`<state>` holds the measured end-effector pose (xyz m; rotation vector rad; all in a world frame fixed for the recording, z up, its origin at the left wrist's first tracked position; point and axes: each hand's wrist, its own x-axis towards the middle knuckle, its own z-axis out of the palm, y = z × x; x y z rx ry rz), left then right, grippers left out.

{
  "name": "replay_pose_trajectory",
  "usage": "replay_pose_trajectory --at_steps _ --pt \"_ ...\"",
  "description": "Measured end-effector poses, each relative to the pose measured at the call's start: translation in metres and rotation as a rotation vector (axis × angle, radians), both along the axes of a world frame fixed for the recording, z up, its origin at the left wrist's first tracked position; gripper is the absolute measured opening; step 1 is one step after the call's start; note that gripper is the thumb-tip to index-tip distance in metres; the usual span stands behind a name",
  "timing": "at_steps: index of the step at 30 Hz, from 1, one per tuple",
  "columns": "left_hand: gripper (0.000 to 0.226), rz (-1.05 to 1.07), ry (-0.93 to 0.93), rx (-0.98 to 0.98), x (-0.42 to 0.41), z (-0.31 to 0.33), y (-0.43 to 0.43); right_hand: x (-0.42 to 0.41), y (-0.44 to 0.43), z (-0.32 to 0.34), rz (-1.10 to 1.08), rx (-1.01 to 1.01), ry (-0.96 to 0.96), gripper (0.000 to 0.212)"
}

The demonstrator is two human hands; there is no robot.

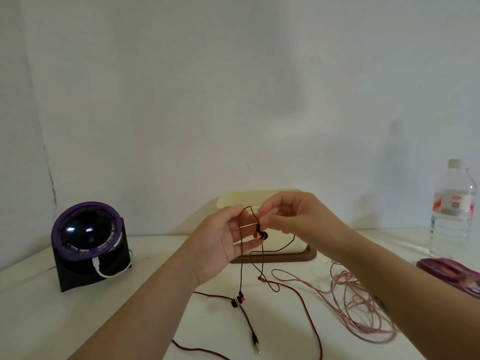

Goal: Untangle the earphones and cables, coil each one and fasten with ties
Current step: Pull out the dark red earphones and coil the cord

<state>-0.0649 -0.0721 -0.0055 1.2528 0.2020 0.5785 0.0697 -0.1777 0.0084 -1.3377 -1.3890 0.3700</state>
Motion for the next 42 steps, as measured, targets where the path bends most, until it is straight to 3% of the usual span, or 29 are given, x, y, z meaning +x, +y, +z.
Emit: replay_pose_trajectory --at_steps 6,10,15,18,20,23,30,37,42 --pt "0.037 -0.059 0.066 0.167 -0.005 0.002 -0.006 -0.019 0.005 0.006 -0.112 0.098 -0.249 0.005" --pt "0.042 0.013 0.026 0.221 -0.007 0.007 -0.005 -0.013 0.013 0.004 -0.100 0.103 -0.066 0.018" --pt "0.022 0.082 -0.080 0.240 -0.013 0.019 -0.002 -0.006 0.023 -0.019 0.201 -0.183 0.253 0.068" --pt "0.020 0.139 -0.182 0.192 -0.020 0.028 0.001 -0.004 0.018 -0.026 0.378 -0.434 0.114 0.051" --pt "0.018 0.179 -0.247 0.135 -0.028 0.033 0.008 0.001 0.015 -0.026 0.381 -0.448 0.115 0.025" --pt "0.010 0.250 -0.274 0.059 -0.043 0.033 0.027 0.016 0.012 -0.017 0.237 -0.362 0.271 0.016" --pt "0.016 0.455 0.046 0.101 -0.059 -0.011 0.083 0.044 0.007 0.010 0.022 -0.294 0.214 0.012" --pt "0.018 0.648 0.226 0.099 -0.058 -0.036 0.107 0.051 0.005 0.036 0.051 -0.243 0.251 0.008" --pt "0.018 0.699 0.394 0.185 -0.058 -0.042 0.111 0.055 0.005 0.049 -0.285 -0.180 -0.001 0.019"
